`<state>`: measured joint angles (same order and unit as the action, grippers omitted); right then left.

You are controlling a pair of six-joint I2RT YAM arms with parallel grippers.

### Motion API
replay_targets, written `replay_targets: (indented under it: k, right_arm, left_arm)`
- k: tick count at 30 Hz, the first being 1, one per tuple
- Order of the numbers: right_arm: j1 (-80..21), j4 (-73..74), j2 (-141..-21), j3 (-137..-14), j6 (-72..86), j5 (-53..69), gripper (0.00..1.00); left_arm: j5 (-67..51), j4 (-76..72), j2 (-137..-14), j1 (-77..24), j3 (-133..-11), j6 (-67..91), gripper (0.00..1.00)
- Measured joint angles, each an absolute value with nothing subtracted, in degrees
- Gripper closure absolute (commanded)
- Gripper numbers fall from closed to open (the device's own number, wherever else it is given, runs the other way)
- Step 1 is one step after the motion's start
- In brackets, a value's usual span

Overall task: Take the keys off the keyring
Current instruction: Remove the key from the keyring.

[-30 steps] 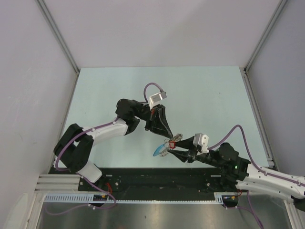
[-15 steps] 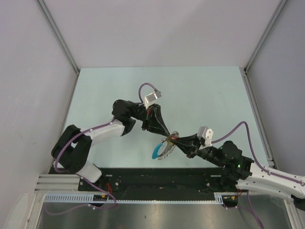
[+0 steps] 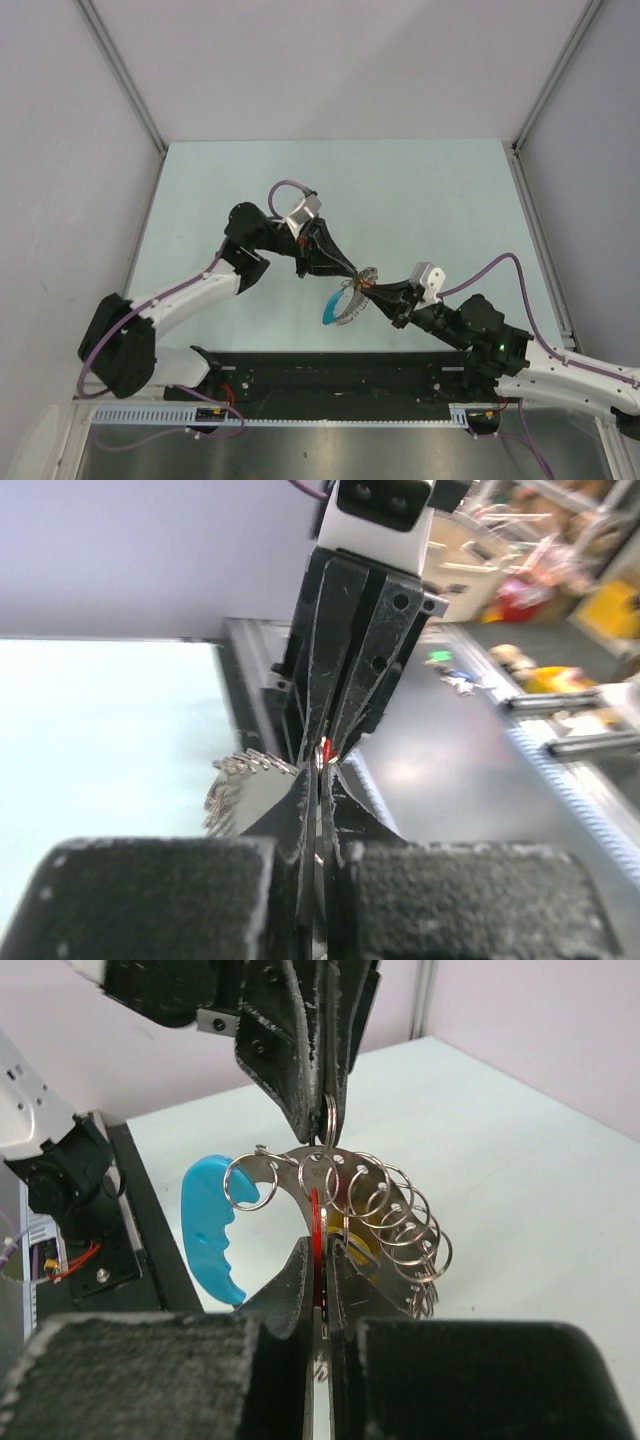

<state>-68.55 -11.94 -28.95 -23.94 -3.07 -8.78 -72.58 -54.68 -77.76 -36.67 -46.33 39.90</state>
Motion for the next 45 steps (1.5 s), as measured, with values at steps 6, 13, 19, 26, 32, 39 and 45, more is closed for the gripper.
replay_targets:
  k: [6, 13, 19, 26, 32, 39, 45]
  right_arm:
    - [-68.55, -12.21, -28.05, -25.04, -4.51, -10.33, 1.00]
    - [-68.53, -9.56, -28.56, -25.04, -6.02, -11.77, 1.00]
    - [-68.53, -9.30, -28.73, -25.04, -6.31, -11.81, 1.00]
    - [-68.55, -8.40, -30.68, -25.04, -8.29, -10.94, 0.72]
    - [-69.28, -6.04, -30.09, -25.08, -10.20, -4.45, 0.57]
    - [-68.88, -5.10, -26.41, -25.19, -12.19, -1.72, 0.55]
    - [-64.93, -7.51, -27.31, -25.36, -14.24, 1.76, 0.59]
  left_arm:
    - [-63.96, -24.08, -69.60, -39.05, -51.44, 13.52, 1.00]
    - [-55.07, -10.46, -67.29, -40.62, -52.10, 2.90, 1.00]
    - [-49.41, -5.28, -64.84, -42.50, -52.10, -3.11, 0.99]
    - [-43.90, -2.28, -64.20, -44.23, -51.94, -7.05, 1.00]
    - [-42.33, -5.50, -59.75, -43.64, -46.98, -11.46, 1.00]
    - [-47.24, -6.20, -58.39, -43.59, -46.06, -15.97, 0.99]
    - [-51.51, -5.93, -58.37, -43.59, -46.06, -17.52, 1.00]
